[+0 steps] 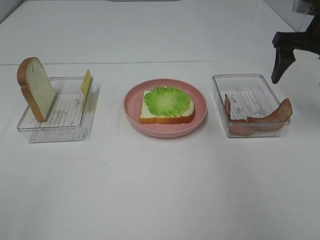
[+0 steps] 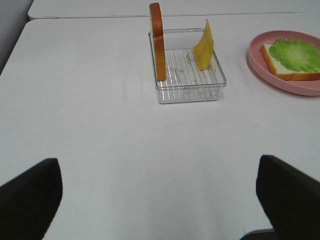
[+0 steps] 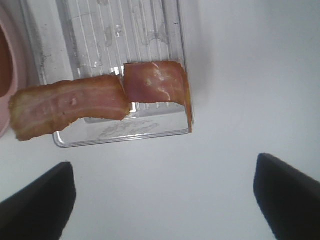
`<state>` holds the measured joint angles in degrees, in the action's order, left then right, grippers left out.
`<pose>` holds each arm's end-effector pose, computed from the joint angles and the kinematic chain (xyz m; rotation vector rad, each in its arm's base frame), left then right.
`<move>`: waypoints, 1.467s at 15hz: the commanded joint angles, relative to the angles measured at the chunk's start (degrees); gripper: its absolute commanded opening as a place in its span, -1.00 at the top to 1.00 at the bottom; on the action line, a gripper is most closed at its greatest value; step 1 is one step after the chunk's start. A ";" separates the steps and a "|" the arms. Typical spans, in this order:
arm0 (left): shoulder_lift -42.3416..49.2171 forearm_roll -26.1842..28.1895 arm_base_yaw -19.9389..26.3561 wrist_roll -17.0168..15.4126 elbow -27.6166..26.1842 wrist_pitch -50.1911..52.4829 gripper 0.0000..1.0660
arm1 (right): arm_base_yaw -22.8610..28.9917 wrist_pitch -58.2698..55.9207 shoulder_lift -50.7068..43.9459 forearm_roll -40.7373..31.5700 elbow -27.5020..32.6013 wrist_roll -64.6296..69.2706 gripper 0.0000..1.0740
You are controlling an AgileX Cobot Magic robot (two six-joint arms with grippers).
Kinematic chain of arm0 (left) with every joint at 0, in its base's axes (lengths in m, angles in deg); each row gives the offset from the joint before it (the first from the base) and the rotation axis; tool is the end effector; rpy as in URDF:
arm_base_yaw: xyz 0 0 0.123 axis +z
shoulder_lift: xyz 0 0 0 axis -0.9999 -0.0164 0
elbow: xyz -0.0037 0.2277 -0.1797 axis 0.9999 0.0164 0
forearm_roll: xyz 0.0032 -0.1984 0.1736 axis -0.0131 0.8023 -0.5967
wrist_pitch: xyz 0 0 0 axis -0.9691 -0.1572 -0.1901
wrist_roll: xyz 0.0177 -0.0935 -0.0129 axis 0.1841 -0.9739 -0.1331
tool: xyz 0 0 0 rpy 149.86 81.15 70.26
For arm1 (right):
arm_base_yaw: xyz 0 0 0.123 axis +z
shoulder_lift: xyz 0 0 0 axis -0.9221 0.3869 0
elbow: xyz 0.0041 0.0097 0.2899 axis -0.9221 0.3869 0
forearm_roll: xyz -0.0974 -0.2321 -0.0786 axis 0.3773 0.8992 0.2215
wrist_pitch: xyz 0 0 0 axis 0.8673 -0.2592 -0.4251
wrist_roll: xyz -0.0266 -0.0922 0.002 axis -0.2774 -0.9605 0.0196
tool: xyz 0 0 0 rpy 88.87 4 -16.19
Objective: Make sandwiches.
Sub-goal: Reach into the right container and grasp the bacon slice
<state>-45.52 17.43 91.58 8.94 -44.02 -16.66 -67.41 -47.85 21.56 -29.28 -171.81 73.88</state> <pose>0.0010 -0.0055 0.2847 0.0019 2.0359 -0.0244 0.3901 0.0040 0.2376 0.1684 2.9670 0.0938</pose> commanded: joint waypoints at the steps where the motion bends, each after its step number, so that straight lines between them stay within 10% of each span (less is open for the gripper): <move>1: 0.80 0.34 -0.34 0.00 0.11 0.57 -0.83 | -0.57 6.36 0.46 -0.11 4.30 -0.80 -0.72; 22: 0.80 0.34 -0.34 0.00 0.11 0.57 -0.83 | -0.57 12.95 9.17 0.57 5.16 -3.09 -0.09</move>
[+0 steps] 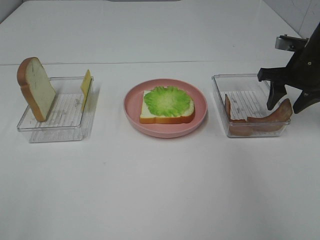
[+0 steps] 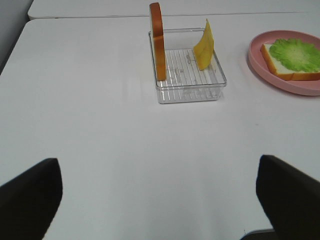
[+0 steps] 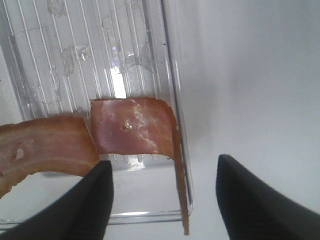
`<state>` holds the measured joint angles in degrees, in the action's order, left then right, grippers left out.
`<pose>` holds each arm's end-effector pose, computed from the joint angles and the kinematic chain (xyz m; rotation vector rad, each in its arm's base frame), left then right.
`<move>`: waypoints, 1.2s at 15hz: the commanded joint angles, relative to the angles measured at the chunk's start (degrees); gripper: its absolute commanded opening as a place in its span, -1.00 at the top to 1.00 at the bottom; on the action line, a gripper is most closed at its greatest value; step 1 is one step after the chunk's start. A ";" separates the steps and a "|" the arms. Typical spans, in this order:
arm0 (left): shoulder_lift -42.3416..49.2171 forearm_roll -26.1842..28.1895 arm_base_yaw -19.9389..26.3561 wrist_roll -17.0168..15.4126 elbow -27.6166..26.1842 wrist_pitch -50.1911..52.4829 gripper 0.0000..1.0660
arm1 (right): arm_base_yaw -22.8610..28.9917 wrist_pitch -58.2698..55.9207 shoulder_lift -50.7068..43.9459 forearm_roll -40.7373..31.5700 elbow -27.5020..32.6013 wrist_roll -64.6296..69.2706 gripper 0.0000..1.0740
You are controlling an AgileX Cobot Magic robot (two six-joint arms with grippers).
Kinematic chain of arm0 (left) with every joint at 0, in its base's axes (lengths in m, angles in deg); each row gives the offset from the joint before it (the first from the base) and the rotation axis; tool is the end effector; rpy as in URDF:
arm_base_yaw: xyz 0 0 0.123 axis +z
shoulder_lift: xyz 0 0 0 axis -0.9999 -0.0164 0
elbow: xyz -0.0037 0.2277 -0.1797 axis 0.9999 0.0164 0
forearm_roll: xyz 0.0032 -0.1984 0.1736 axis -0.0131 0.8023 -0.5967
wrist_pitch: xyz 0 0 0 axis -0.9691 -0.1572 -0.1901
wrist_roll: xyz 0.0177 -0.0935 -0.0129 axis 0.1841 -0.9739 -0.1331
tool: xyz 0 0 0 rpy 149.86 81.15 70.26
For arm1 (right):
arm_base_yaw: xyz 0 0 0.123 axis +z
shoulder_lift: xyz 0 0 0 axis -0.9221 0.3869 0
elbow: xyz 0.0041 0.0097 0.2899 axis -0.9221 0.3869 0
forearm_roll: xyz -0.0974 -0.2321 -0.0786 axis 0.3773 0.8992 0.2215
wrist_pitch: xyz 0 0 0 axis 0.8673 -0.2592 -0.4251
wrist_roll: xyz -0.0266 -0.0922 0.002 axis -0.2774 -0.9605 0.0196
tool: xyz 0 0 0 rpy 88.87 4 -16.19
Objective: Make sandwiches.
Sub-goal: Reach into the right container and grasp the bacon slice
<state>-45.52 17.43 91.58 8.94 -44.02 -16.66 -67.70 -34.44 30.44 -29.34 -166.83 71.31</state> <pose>0.0010 -0.0055 0.2847 0.0019 2.0359 -0.0244 0.4080 0.0012 0.1563 0.1291 2.9757 0.0786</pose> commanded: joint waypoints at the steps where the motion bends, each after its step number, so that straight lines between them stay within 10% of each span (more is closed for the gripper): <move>1: 0.80 0.34 -0.34 0.00 0.11 0.57 -0.83 | -0.29 -0.46 0.29 0.80 0.17 -0.52 0.09; 10: 0.80 0.34 -0.34 0.00 0.11 0.57 -0.83 | -0.23 -0.86 0.29 0.92 0.17 -0.74 0.36; 14: 0.80 0.34 -0.34 0.00 0.11 0.57 -0.83 | -0.23 -0.80 0.29 3.50 0.17 -0.57 1.00; 18: 0.80 0.34 -0.34 0.00 0.11 0.57 -0.83 | -0.23 -1.03 -0.34 4.01 0.11 -0.57 1.00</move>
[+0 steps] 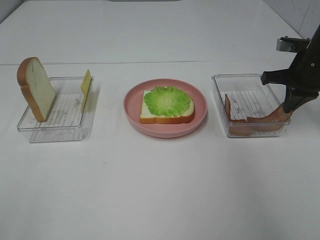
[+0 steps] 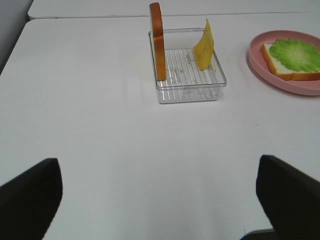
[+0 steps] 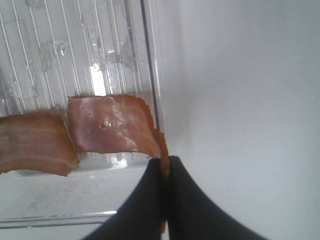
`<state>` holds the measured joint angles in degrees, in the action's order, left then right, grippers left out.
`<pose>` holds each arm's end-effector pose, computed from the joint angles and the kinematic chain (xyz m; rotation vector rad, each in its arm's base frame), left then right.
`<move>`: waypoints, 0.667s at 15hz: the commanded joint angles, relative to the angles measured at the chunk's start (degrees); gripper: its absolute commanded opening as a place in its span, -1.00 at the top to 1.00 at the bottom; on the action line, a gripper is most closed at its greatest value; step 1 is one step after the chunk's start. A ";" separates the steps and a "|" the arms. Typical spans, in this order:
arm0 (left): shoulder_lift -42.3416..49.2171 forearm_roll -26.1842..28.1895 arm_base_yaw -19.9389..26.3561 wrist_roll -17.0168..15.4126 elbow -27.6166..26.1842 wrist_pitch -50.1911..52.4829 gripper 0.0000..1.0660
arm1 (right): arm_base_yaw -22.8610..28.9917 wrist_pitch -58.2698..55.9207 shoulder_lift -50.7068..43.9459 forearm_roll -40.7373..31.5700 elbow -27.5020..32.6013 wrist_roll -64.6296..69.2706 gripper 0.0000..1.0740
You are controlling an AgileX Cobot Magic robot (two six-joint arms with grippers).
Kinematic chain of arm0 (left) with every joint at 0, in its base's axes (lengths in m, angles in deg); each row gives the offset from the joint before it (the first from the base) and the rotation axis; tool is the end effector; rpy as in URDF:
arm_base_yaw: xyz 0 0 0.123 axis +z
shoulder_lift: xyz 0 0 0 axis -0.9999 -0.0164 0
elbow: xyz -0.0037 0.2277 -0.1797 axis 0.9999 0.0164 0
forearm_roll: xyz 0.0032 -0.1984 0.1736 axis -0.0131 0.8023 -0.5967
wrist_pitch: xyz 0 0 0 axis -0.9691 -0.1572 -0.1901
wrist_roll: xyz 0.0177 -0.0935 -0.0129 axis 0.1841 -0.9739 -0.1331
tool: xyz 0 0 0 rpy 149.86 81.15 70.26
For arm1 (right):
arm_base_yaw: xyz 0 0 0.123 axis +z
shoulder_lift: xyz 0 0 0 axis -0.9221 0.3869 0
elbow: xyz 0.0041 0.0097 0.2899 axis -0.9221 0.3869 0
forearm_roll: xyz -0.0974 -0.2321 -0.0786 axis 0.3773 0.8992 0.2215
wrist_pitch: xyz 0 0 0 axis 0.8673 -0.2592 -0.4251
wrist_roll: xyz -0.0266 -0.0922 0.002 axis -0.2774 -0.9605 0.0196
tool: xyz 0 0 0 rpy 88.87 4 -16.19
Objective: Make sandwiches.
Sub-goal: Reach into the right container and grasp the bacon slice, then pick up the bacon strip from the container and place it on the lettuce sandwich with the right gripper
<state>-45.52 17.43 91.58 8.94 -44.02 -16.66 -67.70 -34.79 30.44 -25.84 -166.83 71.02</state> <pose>0.0010 -0.0055 0.2847 0.0019 2.0359 -0.0244 0.4073 -0.0033 0.1561 0.0688 2.9839 0.0035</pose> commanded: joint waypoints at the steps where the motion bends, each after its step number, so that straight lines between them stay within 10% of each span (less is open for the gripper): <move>1: 0.80 0.34 -0.34 0.00 0.11 0.57 -0.83 | -0.23 -0.86 -0.80 0.34 0.11 -0.29 1.00; 10: 0.80 0.34 -0.34 0.00 0.11 0.57 -0.83 | 1.26 -2.98 -16.84 -15.76 -8.48 -5.21 1.00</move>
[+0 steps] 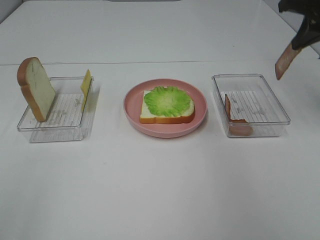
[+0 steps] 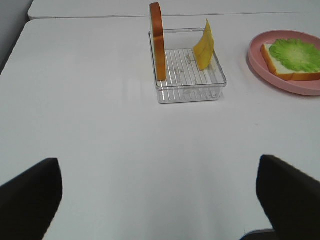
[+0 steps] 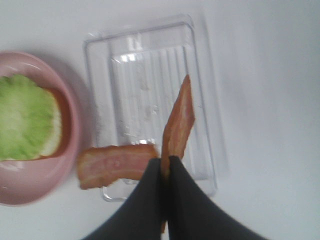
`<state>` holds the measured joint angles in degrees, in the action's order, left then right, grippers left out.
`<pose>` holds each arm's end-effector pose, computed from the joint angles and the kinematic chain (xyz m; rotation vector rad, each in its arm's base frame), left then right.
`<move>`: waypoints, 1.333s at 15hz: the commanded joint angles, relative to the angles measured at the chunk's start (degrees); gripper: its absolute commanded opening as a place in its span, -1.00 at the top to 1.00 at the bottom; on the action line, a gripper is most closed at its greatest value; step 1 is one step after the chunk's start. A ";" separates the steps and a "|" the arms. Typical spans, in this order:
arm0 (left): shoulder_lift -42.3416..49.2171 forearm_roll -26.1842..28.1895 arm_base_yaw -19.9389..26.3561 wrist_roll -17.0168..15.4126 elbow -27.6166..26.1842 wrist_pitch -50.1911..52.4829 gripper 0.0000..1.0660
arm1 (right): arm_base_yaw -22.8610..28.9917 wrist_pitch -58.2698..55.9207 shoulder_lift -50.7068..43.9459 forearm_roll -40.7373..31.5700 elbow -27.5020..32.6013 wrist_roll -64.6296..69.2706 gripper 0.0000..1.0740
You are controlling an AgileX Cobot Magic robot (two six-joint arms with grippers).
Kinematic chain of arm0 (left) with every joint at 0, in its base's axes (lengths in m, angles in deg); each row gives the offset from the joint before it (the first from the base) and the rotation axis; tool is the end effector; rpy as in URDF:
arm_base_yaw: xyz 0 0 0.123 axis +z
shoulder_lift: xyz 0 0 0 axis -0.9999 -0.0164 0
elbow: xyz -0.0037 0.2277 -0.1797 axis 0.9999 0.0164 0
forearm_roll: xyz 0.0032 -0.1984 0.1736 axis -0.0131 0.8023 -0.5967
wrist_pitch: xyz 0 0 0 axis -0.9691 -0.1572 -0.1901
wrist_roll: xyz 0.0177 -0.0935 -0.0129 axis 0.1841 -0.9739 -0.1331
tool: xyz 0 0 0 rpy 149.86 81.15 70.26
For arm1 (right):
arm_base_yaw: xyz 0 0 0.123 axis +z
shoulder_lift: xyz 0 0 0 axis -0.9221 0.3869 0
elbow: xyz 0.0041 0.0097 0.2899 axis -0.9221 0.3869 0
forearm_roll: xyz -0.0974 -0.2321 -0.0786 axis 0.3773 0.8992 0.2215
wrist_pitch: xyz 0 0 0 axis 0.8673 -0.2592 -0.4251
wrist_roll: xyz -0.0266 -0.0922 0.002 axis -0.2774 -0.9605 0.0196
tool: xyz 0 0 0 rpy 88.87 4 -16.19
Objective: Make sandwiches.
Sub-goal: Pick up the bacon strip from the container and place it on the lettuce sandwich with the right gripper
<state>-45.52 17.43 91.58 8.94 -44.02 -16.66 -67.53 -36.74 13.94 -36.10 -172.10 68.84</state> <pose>0.0010 -0.0055 0.2847 0.0019 2.0359 -0.0244 0.3893 0.0115 0.2982 0.1036 2.6290 0.2218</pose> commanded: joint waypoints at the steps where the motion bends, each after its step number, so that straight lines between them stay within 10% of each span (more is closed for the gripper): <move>1: 0.80 0.34 -0.34 0.00 0.11 0.57 -0.83 | 1.89 -0.97 -0.11 -6.88 -4.01 -3.55 1.00; 11: 0.80 0.34 -0.34 0.00 0.11 0.57 -0.83 | 24.52 1.60 19.42 -22.92 -19.54 -7.16 1.00; 20: 0.80 0.34 -0.34 0.00 0.11 0.57 -0.83 | 26.93 1.66 29.91 -14.90 -23.26 -6.93 1.00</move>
<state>-45.52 17.43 91.58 8.94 -44.02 -16.66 -40.37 -35.36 44.08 -50.42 -195.02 62.54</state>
